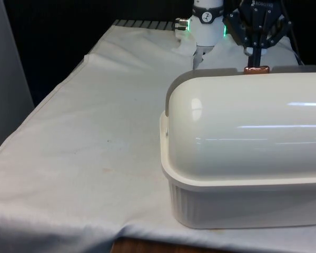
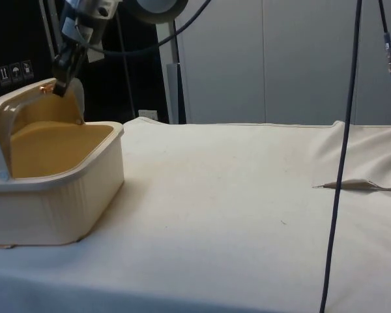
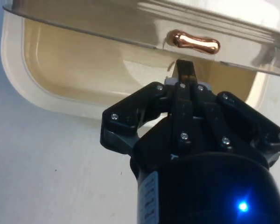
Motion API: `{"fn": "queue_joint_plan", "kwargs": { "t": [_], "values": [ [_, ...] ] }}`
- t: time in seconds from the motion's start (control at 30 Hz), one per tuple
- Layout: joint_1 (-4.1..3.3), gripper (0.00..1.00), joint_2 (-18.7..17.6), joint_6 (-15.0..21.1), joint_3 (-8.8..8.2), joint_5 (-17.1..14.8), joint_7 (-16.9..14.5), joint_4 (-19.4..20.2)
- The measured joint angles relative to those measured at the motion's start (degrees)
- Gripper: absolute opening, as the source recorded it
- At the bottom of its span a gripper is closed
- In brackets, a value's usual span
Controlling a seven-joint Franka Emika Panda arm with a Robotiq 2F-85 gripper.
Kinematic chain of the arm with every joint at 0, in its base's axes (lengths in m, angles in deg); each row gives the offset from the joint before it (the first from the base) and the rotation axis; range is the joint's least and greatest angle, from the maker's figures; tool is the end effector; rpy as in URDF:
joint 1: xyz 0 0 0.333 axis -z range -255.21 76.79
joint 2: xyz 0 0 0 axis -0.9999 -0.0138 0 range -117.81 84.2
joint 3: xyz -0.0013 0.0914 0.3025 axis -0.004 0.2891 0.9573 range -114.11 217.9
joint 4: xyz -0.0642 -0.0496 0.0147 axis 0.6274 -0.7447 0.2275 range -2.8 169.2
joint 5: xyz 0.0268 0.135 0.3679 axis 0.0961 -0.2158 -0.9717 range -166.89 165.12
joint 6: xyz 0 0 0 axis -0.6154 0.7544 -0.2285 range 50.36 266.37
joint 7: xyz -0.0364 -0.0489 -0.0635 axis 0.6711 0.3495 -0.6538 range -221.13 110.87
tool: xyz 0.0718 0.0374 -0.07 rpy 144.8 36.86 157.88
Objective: Open the lid, then close it.
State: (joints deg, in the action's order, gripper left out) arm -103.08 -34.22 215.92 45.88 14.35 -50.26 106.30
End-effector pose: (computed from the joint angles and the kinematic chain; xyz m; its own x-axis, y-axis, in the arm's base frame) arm 0.6414 0.1081 0.3827 0.7826 0.3013 0.5447 0.2385 -0.9534 0.1847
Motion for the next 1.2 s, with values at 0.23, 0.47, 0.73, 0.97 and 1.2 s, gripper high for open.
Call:
{"fn": "queue_joint_plan", "kwargs": {
  "t": [0.23, 0.47, 0.73, 0.97, 1.2],
  "values": [
    [0.06, 0.00, -0.23, -0.06, -0.11, 0.00, -0.34, -2.12],
    [0.06, 0.00, 1.32, -0.52, -0.11, 0.00, -0.92, -2.46],
    [-0.06, 0.00, 2.75, -2.75, 0.00, 0.00, -1.38, -3.95],
    [-0.17, 0.00, 3.78, -4.98, 0.17, 0.00, -1.55, -5.39],
    [-0.17, 0.00, 3.78, -7.68, 0.17, -0.06, -1.55, -7.39]
  ]
}}
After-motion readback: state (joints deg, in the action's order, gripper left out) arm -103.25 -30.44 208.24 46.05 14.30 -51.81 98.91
